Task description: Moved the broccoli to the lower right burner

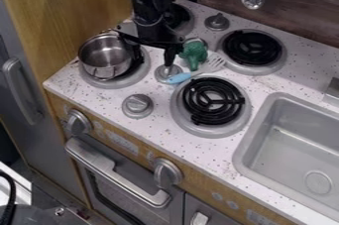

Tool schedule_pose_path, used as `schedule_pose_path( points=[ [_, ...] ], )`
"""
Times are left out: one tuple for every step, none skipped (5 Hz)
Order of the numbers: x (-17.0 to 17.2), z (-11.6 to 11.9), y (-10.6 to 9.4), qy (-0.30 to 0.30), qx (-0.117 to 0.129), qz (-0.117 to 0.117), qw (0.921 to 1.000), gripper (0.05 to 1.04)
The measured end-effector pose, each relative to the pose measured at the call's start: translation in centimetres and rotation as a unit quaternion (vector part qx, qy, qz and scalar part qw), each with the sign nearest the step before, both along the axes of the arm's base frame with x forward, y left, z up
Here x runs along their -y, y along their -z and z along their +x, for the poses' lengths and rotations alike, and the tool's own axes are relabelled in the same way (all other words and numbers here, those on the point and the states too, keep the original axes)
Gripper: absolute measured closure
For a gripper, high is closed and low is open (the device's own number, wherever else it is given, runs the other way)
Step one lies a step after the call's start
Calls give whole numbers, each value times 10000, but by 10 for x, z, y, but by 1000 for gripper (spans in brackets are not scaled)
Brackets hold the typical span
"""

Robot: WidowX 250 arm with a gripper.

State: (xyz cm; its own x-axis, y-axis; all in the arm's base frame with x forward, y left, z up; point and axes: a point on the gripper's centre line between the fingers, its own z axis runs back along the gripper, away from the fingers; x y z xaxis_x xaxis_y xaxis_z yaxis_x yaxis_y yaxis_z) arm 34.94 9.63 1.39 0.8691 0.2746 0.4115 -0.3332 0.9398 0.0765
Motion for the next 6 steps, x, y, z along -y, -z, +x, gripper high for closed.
schedule_pose_path(
  points=[
    [2, -6, 13, -31, -197, -67, 9998, 85],
    [8, 12, 25, -171, -359, -237, 9989, 86],
    [23, 45, 34, -67, -220, -318, 9992, 85],
    [27, 72, 39, 17, -221, -233, 9995, 85],
    [28, 88, 46, -46, -164, -246, 9996, 85],
    [24, 95, 45, -208, -258, -211, 9992, 85]
  ],
)
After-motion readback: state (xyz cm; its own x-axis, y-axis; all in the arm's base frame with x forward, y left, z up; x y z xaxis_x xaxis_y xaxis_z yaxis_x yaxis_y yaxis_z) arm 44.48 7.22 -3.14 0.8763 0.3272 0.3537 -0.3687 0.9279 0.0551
